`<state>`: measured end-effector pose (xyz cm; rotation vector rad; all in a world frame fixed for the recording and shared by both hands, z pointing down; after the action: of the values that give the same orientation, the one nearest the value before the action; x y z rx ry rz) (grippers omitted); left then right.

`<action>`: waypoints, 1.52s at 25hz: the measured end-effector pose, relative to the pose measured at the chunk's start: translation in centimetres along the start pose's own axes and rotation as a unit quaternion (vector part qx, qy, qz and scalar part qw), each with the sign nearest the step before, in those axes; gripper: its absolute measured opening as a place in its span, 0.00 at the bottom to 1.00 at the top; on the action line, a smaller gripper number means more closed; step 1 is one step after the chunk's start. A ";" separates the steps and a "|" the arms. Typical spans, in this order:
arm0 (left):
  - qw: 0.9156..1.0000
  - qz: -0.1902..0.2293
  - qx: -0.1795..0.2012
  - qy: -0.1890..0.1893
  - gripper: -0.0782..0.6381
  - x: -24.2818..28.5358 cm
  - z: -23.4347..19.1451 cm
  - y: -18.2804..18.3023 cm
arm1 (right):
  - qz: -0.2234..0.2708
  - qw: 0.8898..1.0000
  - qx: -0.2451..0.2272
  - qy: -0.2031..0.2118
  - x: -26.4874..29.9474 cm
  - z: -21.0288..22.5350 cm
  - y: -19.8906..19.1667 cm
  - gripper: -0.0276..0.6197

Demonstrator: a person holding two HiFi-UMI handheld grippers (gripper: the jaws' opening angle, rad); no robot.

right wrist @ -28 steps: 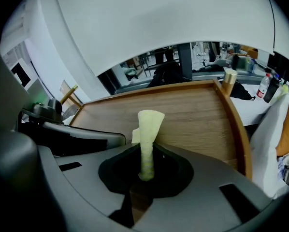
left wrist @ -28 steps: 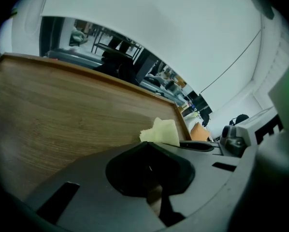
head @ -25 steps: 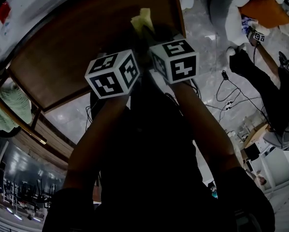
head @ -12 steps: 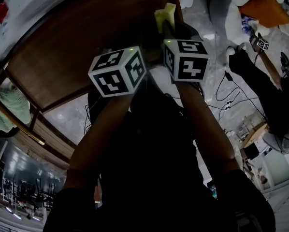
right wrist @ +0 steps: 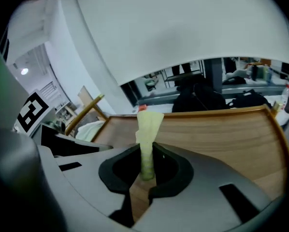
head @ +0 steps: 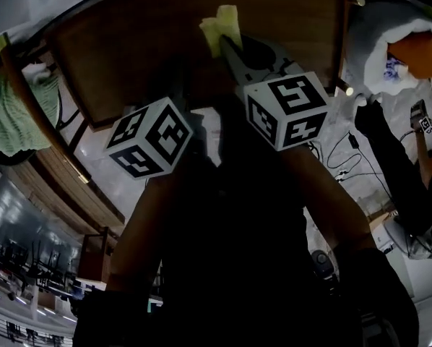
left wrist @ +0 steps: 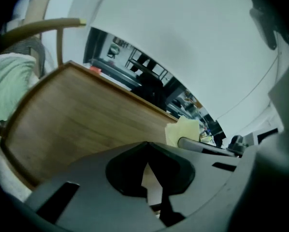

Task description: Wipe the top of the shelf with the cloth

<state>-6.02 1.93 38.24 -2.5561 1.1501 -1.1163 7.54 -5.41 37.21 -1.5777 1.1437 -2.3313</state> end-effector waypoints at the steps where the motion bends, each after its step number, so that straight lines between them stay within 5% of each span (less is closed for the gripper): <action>1: 1.000 0.009 -0.010 0.009 0.12 -2.0 -1.4 0.7 | 0.003 1.000 0.000 0.014 0.9 -2.4 0.0 0.12; 8: 0.996 0.057 -0.024 0.062 0.12 -12.1 -7.6 4.7 | -0.033 0.994 0.015 0.106 6.8 -15.6 -0.6 0.12; 17: 0.998 0.042 0.017 0.047 0.12 -18.5 -9.6 6.4 | -0.076 0.983 -0.002 0.169 10.4 -25.3 -3.3 0.12; 30: 0.997 0.037 0.020 0.064 0.12 -20.0 -11.8 6.7 | -0.131 0.981 -0.020 0.139 13.0 -28.0 -5.3 0.12; 38: 0.996 0.004 0.020 0.084 0.12 -16.9 -11.3 5.6 | -0.136 0.982 -0.047 0.121 11.6 -25.1 -5.2 0.12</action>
<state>-24.34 11.62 34.50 -2.4656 1.1583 -1.3595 -17.09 5.93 44.75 -1.6056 1.1637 -2.7468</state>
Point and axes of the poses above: the fingertips, and each gripper's own axes: x forward along the fingers, z to its right, y out of its top, the point moved 7 cm from there along -x, backward along the fingers, and after that the axes turned 13 degrees about -y, right-handed, at the moved point
